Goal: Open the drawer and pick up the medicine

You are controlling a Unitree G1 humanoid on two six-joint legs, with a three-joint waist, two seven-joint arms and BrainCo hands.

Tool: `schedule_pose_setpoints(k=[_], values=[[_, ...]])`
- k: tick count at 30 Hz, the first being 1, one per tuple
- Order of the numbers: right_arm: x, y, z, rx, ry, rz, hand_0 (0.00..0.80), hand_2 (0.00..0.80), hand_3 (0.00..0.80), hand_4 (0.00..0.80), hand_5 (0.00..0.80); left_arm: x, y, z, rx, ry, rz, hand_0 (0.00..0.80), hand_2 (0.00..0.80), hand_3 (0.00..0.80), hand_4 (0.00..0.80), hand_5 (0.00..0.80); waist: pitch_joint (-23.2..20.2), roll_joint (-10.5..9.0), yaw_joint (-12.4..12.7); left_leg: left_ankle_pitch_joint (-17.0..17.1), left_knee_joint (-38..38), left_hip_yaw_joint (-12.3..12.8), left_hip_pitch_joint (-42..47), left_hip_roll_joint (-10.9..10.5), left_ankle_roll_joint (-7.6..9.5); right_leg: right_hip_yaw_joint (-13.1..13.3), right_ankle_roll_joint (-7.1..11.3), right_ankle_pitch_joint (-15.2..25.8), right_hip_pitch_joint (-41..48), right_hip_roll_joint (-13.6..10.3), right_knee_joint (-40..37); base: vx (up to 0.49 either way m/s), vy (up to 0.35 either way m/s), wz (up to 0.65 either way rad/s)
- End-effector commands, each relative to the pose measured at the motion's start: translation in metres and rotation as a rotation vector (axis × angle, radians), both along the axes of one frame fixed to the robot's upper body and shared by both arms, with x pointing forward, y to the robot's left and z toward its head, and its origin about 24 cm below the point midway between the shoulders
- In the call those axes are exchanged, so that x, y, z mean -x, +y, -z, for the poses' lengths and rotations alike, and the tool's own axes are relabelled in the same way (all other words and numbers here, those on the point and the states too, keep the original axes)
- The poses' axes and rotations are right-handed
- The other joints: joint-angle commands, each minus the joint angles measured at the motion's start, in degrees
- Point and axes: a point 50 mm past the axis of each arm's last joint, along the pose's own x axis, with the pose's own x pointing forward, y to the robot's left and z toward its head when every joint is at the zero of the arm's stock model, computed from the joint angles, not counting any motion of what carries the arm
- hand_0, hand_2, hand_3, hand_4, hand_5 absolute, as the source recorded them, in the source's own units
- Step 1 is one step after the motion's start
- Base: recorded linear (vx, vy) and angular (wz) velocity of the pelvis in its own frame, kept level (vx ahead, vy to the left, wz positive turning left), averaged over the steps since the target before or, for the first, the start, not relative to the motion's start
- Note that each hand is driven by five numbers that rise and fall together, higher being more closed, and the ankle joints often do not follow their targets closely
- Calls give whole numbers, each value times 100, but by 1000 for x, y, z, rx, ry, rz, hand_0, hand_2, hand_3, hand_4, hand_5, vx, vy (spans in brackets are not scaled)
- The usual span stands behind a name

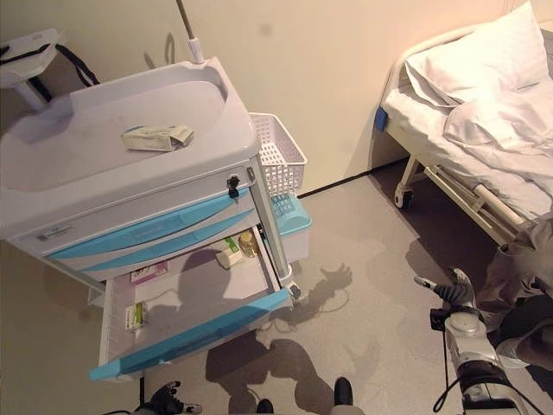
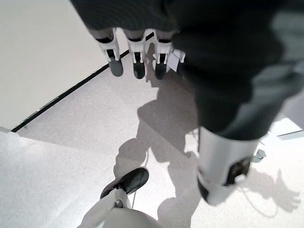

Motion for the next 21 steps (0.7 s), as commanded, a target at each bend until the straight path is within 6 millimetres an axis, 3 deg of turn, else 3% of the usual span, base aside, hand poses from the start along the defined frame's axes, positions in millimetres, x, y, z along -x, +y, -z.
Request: schedule_pose_setpoints(k=[1, 12, 17, 21], values=[[-2, 1, 1, 2, -25, -4, 0, 0, 0, 0, 0, -6, 25, -8, -92, 4, 56, 0, 0, 0, 0, 0, -190, -354, 3, 23, 74, -123, -359, -322, 123, -153, 468, -196, 203, -223, 133, 0, 0, 0], [50, -6, 44, -43, 221, 63, 0, 0, 0, 0, 0, -17, 25, -11, -105, 15, 159, 0, 0, 0, 0, 0, -120, -437, -103, 51, 51, -106, -435, -315, 129, -100, 471, -131, 87, -192, 116, 0, 0, 0], [61, -8, 50, -51, 271, 74, 0, 0, 0, 0, 0, -28, 27, -15, -115, -6, 203, 0, 0, 0, 0, 0, 24, -474, -157, 78, 82, -88, -585, -327, 141, -44, 476, -90, -109, -176, 150, -46, 0, -1], [55, -7, 48, -50, 269, 57, 0, 0, 0, 0, 0, -56, 29, -29, -130, -97, 227, 0, 0, 0, 0, 0, 405, -544, -212, -81, 645, -107, -1015, -374, 231, 46, 402, -245, -542, -239, 708, -147, 5, -13]])
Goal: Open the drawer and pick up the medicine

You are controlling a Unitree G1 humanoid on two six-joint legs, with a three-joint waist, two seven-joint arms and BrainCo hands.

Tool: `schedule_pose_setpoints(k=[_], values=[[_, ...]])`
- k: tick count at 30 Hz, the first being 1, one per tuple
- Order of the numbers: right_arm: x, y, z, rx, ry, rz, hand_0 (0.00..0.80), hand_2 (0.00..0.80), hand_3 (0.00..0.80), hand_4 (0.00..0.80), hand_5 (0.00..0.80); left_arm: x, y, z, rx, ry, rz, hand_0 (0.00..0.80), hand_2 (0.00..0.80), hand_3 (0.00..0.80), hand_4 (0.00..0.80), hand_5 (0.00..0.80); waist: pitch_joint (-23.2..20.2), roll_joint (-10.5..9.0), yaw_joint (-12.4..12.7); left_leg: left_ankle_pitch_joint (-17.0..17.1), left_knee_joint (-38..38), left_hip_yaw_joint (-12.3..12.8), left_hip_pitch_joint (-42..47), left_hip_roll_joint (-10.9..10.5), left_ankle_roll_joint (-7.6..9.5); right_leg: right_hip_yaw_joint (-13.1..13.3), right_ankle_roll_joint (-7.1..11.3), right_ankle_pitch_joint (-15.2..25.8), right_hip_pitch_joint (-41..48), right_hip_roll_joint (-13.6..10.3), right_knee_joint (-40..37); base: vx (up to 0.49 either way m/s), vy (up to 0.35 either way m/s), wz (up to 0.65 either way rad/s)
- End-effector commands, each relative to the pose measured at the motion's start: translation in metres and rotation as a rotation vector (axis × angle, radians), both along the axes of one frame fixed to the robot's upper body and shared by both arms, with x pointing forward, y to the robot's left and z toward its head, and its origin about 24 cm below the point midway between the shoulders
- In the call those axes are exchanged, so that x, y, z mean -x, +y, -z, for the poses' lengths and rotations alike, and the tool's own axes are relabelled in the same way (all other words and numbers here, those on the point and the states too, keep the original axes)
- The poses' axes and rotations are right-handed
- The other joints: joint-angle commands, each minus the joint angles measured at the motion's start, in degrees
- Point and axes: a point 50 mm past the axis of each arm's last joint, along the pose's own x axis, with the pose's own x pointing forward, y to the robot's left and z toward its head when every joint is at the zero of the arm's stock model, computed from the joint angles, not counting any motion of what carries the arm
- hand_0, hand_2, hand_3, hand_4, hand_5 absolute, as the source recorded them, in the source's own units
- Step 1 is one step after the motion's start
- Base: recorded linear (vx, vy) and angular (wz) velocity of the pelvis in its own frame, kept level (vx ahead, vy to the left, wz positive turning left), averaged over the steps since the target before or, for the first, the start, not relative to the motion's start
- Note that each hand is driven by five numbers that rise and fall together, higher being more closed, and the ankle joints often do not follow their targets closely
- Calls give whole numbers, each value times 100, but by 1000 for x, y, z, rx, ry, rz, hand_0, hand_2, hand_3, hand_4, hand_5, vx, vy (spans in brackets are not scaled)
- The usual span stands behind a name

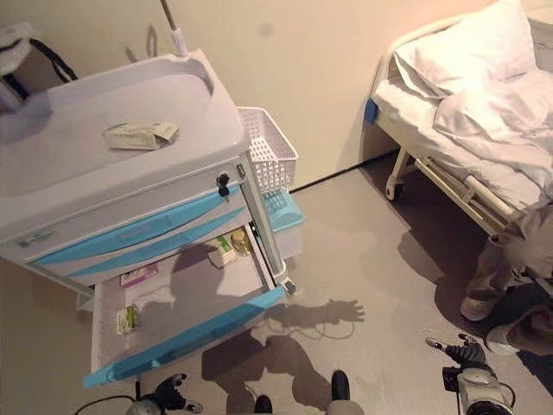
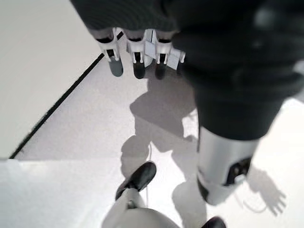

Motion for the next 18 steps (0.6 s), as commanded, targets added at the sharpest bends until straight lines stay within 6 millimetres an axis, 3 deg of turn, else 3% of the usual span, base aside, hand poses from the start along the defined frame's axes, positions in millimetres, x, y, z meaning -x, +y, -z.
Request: schedule_pose_setpoints(k=[1, 2, 9, 18], values=[[-24, 6, -8, 13, -64, -44, 0, 0, 0, 0, 0, -38, 22, -22, -70, -116, 28, 0, 0, 0, 0, 0, 410, -390, -84, -146, 774, -234, -763, -287, 230, -98, 379, -404, -226, -244, 833, -276, 11, -12], [-30, 9, -9, 10, -84, -57, 0, 0, 0, 0, 0, -54, 23, -31, -83, -169, 41, 0, 0, 0, 0, 0, 632, -450, -125, -250, 1162, -222, -1105, -340, 240, -71, 344, -450, -525, -251, 1129, -201, 13, -5], [-27, 14, -2, -5, -44, -72, 0, 0, 0, 0, 0, -84, 23, -50, -88, -275, 79, 0, 0, 0, 0, 0, 755, -523, -156, -315, 1547, -236, -1668, -371, 241, -51, 317, -461, -1037, -208, 1404, -72, 2, -9], [-34, 22, -2, -23, -62, -106, 0, 0, 0, 0, 0, -138, 27, -101, -132, -488, 148, 0, 0, 0, 0, 0, 989, -616, -227, -373, 2068, -316, -2378, -401, 254, -84, 250, -567, -1677, -218, 1851, -47, -2, 3]])
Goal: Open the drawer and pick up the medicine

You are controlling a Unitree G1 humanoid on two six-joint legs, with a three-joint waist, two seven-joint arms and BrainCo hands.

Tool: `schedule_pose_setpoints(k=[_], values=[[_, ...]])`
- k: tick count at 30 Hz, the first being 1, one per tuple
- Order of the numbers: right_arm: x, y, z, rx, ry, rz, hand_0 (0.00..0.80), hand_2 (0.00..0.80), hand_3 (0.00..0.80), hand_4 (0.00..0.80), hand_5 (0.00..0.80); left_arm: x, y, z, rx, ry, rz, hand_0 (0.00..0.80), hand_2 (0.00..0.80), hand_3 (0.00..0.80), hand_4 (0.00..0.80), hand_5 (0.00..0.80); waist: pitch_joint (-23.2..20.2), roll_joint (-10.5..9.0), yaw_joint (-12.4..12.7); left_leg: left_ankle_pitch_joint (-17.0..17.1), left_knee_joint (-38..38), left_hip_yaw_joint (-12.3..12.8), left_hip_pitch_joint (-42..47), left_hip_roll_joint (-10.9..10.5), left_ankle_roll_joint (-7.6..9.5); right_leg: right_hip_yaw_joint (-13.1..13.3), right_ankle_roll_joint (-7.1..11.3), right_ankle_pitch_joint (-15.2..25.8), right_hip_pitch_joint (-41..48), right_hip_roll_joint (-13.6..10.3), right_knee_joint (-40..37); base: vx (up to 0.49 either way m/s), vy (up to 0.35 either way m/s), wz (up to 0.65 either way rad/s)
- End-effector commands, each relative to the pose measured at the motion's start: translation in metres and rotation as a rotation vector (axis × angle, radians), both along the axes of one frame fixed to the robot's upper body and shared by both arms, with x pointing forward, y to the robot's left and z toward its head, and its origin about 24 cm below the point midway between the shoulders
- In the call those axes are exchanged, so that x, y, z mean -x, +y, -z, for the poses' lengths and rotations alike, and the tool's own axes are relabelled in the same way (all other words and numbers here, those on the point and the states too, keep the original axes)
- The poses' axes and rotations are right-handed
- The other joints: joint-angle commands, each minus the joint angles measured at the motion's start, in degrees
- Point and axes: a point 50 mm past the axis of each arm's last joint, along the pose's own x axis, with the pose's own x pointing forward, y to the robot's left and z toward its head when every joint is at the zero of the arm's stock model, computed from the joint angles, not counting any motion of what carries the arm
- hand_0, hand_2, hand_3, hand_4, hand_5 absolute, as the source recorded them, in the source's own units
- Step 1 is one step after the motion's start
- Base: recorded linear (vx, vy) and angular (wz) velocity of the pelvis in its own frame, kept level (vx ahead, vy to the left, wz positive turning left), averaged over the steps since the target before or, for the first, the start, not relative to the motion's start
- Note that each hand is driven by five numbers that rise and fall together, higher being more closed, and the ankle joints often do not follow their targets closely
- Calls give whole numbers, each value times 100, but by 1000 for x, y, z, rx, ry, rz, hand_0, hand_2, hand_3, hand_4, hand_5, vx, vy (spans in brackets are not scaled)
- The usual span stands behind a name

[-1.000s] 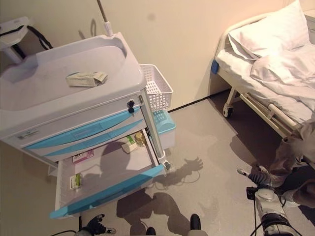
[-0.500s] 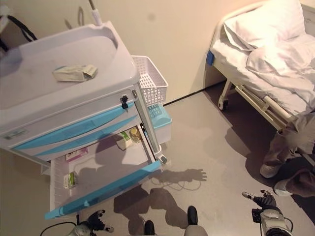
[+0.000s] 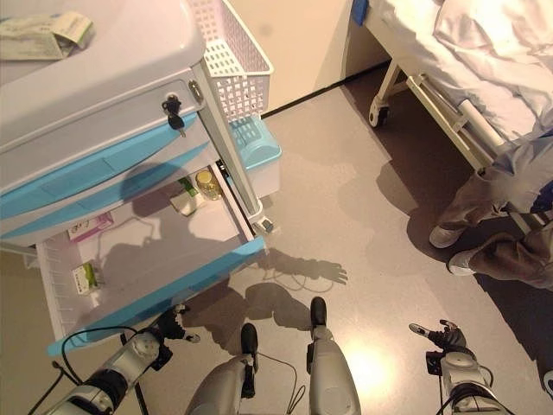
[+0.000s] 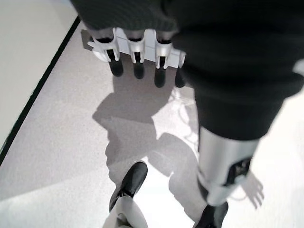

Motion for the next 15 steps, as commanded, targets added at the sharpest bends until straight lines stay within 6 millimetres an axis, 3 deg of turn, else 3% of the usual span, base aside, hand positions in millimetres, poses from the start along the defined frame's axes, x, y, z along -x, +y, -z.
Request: schedule_pose_setpoints(k=[1, 4, 15], values=[[1, 3, 0, 25, 3, -69, 0, 0, 0, 0, 0, -20, 24, -30, -27, -140, -62, 0, 0, 0, 0, 0, -213, -138, -33, -103, 634, -302, -660, -214, 183, -85, 283, -482, 13, 26, 629, -7, 6, 5], [-3, 6, 1, 20, -2, -82, 0, 0, 0, 0, 0, -33, 32, -44, -42, -192, -97, 0, 0, 0, 0, 0, -171, -178, -43, -119, 676, -302, -731, -206, 181, -77, 275, -489, -38, 42, 662, 0, 2, 2], [-1, 4, 0, 26, 5, -87, 0, 0, 0, 0, 0, -52, 55, -80, -93, -310, -150, 0, 0, 0, 0, 0, -135, -229, -85, -243, 944, -313, -945, -215, 182, -37, 257, -539, -228, 49, 815, -1, 1, 0]])
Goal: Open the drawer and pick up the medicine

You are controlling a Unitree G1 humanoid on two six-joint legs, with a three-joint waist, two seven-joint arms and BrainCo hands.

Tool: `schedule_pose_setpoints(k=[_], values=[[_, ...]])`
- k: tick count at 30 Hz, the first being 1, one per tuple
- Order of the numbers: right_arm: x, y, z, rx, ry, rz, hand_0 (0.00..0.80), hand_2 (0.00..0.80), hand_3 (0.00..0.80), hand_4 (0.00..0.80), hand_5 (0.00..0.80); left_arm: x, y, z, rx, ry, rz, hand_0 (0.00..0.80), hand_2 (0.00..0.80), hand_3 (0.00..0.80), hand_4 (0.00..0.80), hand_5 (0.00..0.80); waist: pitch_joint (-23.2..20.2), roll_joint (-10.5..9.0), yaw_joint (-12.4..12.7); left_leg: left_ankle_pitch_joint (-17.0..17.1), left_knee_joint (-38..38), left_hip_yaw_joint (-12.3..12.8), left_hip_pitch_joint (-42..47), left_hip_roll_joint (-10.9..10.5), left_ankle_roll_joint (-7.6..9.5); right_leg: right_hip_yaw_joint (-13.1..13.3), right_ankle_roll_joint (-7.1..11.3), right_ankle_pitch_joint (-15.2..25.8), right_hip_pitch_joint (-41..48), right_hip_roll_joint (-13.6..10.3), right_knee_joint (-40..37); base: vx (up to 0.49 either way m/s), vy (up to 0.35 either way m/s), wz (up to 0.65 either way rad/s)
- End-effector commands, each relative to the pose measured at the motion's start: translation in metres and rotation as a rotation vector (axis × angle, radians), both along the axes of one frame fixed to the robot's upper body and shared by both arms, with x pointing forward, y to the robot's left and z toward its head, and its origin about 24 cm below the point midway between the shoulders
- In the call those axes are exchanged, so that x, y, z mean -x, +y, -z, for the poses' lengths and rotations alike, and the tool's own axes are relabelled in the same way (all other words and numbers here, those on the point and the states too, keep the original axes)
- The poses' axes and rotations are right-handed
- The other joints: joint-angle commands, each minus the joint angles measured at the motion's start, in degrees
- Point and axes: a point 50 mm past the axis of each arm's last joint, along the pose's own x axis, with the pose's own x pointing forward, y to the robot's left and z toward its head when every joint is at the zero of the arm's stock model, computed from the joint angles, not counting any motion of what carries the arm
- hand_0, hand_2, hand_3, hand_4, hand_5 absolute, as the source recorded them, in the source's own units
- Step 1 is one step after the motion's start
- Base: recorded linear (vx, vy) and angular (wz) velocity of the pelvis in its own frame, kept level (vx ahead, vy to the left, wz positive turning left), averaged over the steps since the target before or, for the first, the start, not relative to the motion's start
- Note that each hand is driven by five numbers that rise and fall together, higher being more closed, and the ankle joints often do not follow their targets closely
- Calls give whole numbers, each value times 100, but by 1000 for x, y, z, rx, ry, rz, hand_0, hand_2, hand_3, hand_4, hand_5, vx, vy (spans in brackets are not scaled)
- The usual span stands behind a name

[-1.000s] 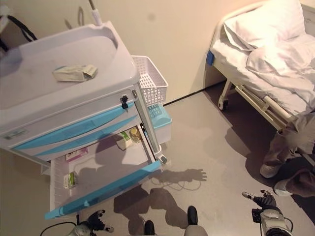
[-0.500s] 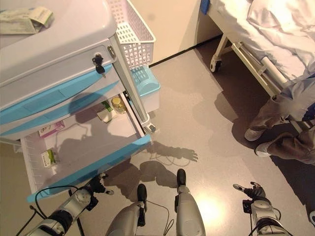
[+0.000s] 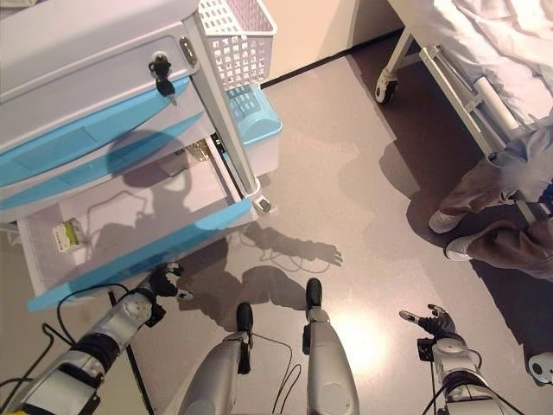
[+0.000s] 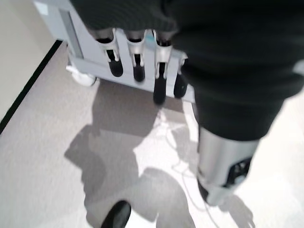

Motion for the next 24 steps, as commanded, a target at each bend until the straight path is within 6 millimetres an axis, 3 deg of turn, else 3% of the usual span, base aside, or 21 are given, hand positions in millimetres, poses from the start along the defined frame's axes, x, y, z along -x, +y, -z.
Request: schedule_pose_setpoints(k=[1, 10, 17, 24], values=[[12, -6, 3, 35, 30, -24, 0, 0, 0, 0, 0, -9, 31, -30, -19, -133, -115, 0, 0, 0, 0, 0, -291, -120, -85, -85, 455, -245, -507, -223, 182, -28, 275, -495, 76, 58, 570, 0, 0, 0], [7, -4, 0, 37, 16, -43, 0, 0, 0, 0, 0, -19, 51, -59, -75, -207, -151, 0, 0, 0, 0, 0, -264, -211, -108, -102, 549, -247, -663, -201, 182, 0, 277, -460, -56, 87, 578, -2, 1, 0], [6, -2, 1, 33, 17, -50, 0, 0, 0, 0, 0, -23, 57, -70, -98, -232, -164, 0, 0, 0, 0, 0, -232, -256, -121, -96, 579, -227, -739, -191, 191, 16, 292, -409, -131, 91, 561, 0, 0, 0], [5, 1, 2, 30, 15, -67, 0, 0, 0, 0, 0, -29, 72, -98, -112, -319, -216, 0, 0, 0, 0, 0, -227, -342, -150, -112, 630, -211, -856, -162, 201, 58, 300, -348, -220, 125, 507, 0, 0, 0]])
